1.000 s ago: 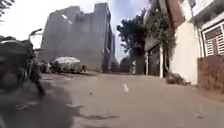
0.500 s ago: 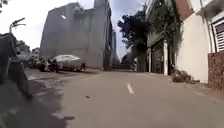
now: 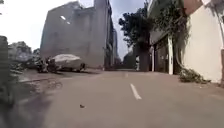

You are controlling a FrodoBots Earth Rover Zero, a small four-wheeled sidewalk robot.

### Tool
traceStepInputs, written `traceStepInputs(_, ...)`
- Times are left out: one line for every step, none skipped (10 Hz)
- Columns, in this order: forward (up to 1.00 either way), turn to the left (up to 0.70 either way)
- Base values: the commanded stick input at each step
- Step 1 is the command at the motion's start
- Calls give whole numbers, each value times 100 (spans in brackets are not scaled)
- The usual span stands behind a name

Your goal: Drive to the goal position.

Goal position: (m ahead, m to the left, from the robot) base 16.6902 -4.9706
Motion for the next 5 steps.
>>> traceStepInputs(100,6)
traceStepInputs(100,6)
traceStepInputs(100,6)
traceStepInputs(100,6)
traceStepInputs(100,6)
